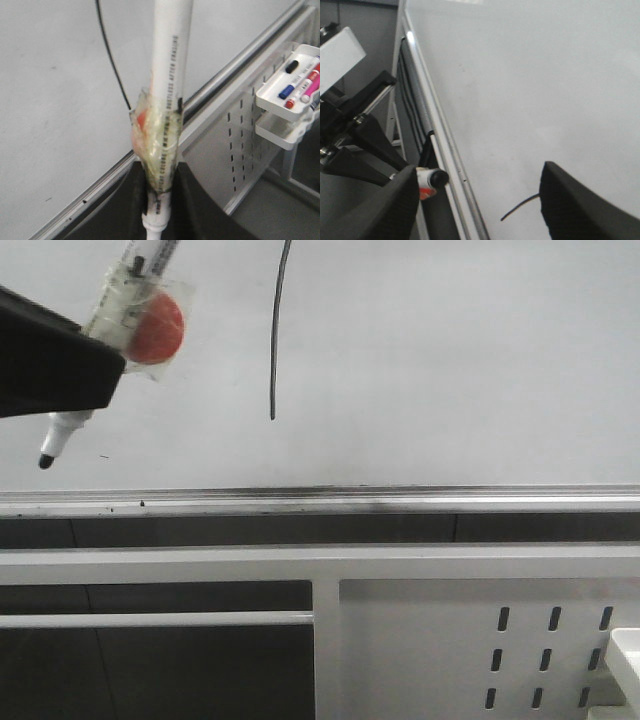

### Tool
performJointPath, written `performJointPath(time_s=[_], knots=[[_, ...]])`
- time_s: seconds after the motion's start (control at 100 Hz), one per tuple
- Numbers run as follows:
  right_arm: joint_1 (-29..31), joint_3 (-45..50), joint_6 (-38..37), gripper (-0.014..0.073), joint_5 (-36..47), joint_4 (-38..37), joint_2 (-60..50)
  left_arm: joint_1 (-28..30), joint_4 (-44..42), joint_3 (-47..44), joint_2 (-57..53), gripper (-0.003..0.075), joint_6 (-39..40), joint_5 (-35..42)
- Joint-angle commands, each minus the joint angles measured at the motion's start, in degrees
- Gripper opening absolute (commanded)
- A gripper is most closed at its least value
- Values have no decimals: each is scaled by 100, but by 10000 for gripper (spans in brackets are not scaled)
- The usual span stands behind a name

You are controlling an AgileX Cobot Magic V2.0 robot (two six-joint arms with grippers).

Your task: Write number 1 on whiteboard

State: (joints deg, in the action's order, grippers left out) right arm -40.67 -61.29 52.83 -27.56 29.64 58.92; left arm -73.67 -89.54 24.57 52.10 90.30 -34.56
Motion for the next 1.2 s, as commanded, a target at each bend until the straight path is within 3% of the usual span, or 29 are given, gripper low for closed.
performJointPath(time_s=[0.0,0.12,0.26,0.46,0.77,1.19], knots=[[261,-215,46,407,364,29,-318,-37,-491,67,-31,-20,733,-629],[455,-215,46,407,364,29,-505,-37,-1129,-38,-31,-20,1522,-1053],[466,-215,46,407,364,40,-540,-12,-1155,-47,197,-20,2209,-1630],[466,-215,46,407,364,77,-483,374,-1554,-31,728,-20,3361,-1670],[466,-215,46,407,321,87,-471,854,-1567,57,1011,-19,3905,-1688],[466,-215,46,391,298,87,-471,1548,-1567,817,1687,-19,3748,-950]])
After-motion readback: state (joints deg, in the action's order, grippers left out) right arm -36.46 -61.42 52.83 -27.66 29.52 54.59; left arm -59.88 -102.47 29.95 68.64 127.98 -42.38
